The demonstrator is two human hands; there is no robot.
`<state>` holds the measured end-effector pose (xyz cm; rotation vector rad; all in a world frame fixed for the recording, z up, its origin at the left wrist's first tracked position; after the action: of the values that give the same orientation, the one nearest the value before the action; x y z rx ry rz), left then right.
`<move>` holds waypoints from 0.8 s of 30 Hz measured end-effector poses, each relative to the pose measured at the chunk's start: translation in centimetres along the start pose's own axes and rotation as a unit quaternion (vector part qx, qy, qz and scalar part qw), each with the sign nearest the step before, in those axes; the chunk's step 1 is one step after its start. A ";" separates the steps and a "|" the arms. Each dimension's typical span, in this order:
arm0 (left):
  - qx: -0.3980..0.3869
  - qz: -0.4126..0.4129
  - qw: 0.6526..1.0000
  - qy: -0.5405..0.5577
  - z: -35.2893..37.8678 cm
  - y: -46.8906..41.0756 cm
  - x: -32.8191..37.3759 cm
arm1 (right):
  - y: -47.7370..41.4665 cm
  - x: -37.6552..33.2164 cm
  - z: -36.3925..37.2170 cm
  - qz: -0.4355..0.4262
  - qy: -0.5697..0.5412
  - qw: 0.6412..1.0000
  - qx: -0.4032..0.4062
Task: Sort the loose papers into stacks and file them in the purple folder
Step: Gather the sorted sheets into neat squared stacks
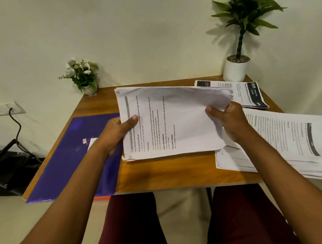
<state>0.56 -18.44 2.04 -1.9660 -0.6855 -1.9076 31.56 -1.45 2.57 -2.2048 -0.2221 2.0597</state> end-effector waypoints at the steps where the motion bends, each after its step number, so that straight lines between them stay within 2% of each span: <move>1: 0.007 -0.001 1.000 0.007 0.5 0.3 -0.5 | -0.1 0.4 0.1 -0.017 0.013 1.000 0.010; 3: 0.045 0.026 0.999 0.010 1.4 0.6 -1.0 | 0.6 0.1 0.2 -0.032 0.041 0.998 0.031; 6: 0.128 0.121 0.984 -0.019 1.9 1.4 -0.6 | 1.1 0.4 0.4 -0.041 0.046 0.996 0.060; 8: 0.155 0.154 0.976 -0.016 2.3 1.9 -0.5 | 1.9 -0.1 0.6 -0.065 0.049 0.994 0.079; 12: 0.180 0.151 0.972 0.008 2.8 2.6 -1.1 | 2.9 0.2 1.0 -0.065 0.044 0.993 0.092; 19: 0.188 0.148 0.971 0.026 2.3 3.6 -2.6 | 4.1 1.4 1.3 -0.042 0.046 0.996 0.063; 24: 0.194 0.175 0.965 0.038 2.2 3.8 -0.4 | 3.6 -0.6 1.4 -0.059 0.014 0.996 0.071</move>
<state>4.48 -20.49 1.89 -1.6333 -0.5897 -1.4989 30.23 -5.10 2.43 -2.0825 -0.1923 1.9201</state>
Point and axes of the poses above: each hand's wrist, its own y-axis away from the middle knuckle, its own z-axis out of the palm, x = y × z, the point moved 5 cm from there along -y, towards the middle knuckle, and after that the axes turned 14 degrees about x, right-handed, at the moved point
